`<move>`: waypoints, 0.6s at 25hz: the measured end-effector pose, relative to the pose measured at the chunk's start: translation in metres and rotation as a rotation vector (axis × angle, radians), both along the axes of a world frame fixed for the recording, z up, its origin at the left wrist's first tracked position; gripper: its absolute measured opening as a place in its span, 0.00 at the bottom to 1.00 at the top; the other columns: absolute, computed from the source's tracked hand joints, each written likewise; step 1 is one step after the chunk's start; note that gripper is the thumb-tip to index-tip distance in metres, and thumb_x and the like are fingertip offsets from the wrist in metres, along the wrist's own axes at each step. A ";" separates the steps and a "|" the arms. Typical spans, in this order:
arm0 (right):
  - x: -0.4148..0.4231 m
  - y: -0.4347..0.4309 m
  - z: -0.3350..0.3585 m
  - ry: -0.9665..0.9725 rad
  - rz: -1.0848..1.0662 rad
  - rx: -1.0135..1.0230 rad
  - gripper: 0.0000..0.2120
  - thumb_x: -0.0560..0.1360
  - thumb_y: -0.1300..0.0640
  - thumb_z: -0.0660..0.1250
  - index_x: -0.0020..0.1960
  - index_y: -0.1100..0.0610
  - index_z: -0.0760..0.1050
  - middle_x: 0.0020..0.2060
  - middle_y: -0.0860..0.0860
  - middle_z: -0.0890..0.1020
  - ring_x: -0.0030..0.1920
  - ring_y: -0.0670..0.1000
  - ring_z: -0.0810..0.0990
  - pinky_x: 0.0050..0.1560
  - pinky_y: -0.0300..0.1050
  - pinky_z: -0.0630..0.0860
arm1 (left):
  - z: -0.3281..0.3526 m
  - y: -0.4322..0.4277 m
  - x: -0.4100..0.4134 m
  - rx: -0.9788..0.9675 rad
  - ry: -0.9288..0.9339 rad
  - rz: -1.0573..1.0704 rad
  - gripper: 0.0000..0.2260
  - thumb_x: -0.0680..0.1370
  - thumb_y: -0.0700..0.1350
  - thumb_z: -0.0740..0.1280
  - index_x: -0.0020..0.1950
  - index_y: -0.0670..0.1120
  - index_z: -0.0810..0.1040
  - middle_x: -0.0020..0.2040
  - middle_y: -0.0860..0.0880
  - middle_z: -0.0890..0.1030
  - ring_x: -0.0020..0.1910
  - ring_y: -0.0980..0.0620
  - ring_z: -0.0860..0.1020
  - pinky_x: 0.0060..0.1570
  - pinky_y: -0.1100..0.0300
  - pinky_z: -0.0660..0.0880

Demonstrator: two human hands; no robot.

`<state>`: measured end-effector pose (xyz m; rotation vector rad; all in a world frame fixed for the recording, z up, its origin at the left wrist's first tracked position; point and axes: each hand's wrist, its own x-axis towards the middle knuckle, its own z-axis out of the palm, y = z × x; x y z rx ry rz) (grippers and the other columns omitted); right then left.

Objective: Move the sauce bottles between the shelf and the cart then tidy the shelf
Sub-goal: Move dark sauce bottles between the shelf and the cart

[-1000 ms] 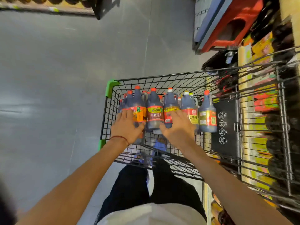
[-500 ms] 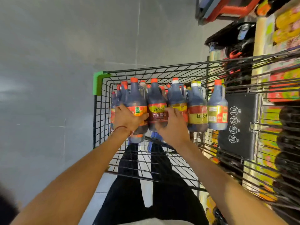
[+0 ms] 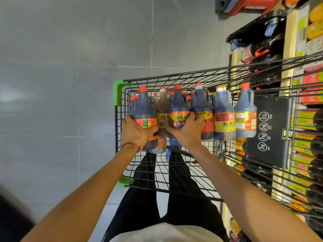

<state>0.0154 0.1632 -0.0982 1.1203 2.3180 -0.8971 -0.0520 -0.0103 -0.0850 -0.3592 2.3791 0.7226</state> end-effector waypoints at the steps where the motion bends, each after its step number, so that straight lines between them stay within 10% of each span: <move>1: 0.001 -0.003 0.001 0.015 -0.003 -0.009 0.51 0.61 0.43 0.84 0.74 0.61 0.62 0.68 0.61 0.65 0.69 0.62 0.62 0.73 0.56 0.63 | 0.000 -0.001 -0.001 0.002 -0.005 -0.002 0.40 0.60 0.60 0.79 0.62 0.44 0.66 0.57 0.46 0.71 0.48 0.48 0.75 0.43 0.55 0.75; 15: -0.011 -0.019 -0.014 -0.007 -0.067 -0.120 0.58 0.54 0.49 0.88 0.73 0.59 0.58 0.67 0.58 0.67 0.68 0.60 0.68 0.68 0.56 0.71 | -0.005 -0.012 -0.003 0.098 -0.076 0.030 0.35 0.65 0.59 0.79 0.61 0.49 0.62 0.50 0.51 0.76 0.45 0.50 0.77 0.43 0.59 0.75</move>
